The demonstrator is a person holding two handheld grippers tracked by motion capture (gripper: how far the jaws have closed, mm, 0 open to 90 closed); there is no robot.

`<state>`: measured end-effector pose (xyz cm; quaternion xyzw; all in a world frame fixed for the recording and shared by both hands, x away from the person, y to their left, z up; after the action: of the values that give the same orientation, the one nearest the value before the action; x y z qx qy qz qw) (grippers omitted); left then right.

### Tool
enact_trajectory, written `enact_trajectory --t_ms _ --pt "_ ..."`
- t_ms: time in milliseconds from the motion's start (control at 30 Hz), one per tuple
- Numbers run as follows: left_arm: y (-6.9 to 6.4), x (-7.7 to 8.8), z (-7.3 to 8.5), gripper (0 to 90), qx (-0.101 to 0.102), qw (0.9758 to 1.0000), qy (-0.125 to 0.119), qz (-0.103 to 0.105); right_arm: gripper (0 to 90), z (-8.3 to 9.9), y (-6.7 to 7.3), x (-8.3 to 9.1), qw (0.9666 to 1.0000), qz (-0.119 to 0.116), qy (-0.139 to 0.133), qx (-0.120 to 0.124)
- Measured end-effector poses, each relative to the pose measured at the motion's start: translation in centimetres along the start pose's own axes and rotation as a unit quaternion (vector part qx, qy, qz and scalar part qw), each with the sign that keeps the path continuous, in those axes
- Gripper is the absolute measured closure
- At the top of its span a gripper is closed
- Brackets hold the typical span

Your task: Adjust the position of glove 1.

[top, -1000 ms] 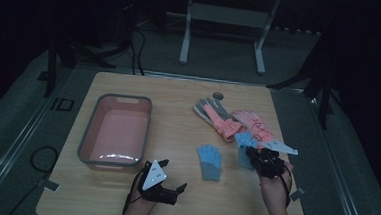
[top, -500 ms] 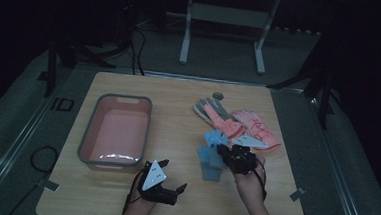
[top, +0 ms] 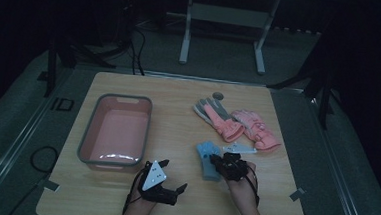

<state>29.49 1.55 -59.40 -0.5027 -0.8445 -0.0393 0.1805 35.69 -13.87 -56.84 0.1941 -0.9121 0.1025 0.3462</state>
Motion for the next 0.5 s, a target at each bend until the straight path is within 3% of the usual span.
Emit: enact_trajectory --t_ms 500 --pt "0.0 0.0 0.0 1.8 0.000 1.0000 0.001 0.001 84.1 1.9 0.1 -2.0 0.9997 0.003 0.026 0.002"
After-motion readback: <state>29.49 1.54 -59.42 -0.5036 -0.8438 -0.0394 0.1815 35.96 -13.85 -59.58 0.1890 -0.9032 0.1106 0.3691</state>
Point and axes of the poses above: each handheld gripper's, and its own axes: x roughly backward along the jaws, z roughly out of its underside, y roughly to its left, the point moved 9 cm from there along -x, roughly forward along the jaws, and after that the axes turned 14 degrees about z, right-handed, at the moved point
